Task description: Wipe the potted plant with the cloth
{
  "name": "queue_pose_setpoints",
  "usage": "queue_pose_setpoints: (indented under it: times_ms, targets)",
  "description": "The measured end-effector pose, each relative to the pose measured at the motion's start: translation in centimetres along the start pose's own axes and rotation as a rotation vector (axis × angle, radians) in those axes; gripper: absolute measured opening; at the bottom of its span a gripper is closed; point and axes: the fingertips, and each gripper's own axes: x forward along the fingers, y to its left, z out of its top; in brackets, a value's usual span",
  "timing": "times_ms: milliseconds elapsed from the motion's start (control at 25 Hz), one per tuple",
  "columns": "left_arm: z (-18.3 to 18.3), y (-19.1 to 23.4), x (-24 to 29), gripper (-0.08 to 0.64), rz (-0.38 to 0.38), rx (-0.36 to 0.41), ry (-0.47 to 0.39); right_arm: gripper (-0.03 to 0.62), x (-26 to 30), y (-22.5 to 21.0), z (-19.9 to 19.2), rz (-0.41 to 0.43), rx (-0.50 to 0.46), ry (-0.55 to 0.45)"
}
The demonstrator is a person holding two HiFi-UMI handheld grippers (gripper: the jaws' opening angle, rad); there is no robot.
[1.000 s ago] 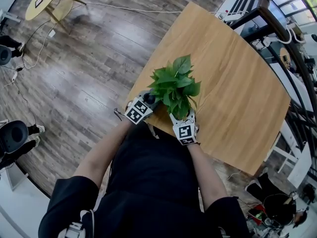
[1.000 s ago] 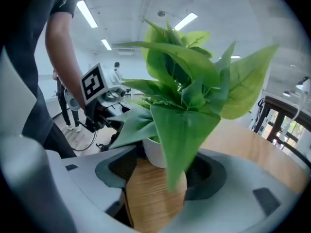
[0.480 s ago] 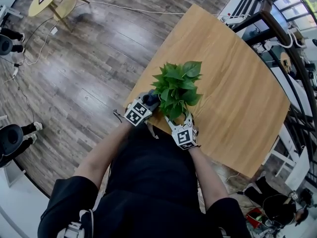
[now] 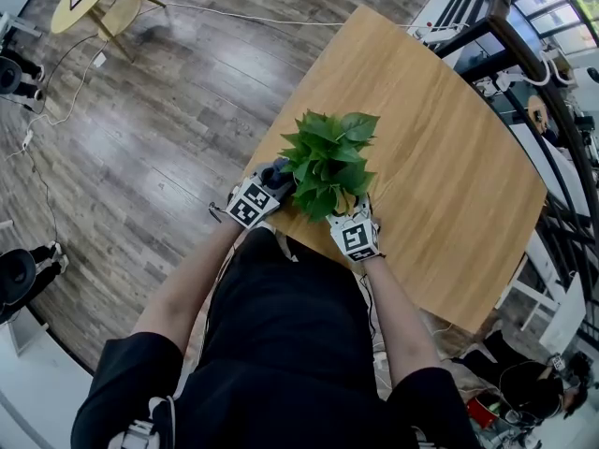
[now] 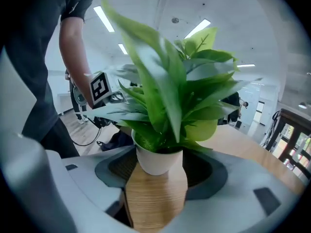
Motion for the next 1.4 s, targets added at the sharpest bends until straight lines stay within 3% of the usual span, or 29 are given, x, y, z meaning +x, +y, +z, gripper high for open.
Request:
queue_pose_setpoints:
  times_ms: [240, 520, 840, 1080, 1320, 1400]
  targets:
    - [-0.2, -0.4, -0.3, 0.118, 0.029, -0.032, 0.000, 0.275, 0.1, 0.2, 0.2, -0.050, 0.031, 0.004]
    - [-1.4, -3.9, -0.1, 0.120, -0.060, -0.025, 0.051, 0.275, 0.0, 0.3, 0.2, -0.071, 0.044, -0.005]
    - [-0.5, -1.3, -0.4, 0.120, -0.013, -0.064, 0.014, 0.273, -0.8, 2.7, 0.4, -0.034, 0.064, -0.005]
    - [-0.4, -0.6, -0.9, 0.120, -0.018, -0.072, -0.030, 0.275, -1.2, 0.1, -1.8, -0.121, 0.109, 0.026]
    - [-0.3, -1.5, -0.4, 0.121, -0.045, -0.013, 0.005, 0.275, -0.1, -0.2, 0.4, 0.000, -0.059, -0.004]
    - [-0.3, -1.9, -0.3, 0.121, -0.055, -0.011, 0.011, 0.275, 0.2, 0.0, 0.6, 0.007, -0.067, -0.001]
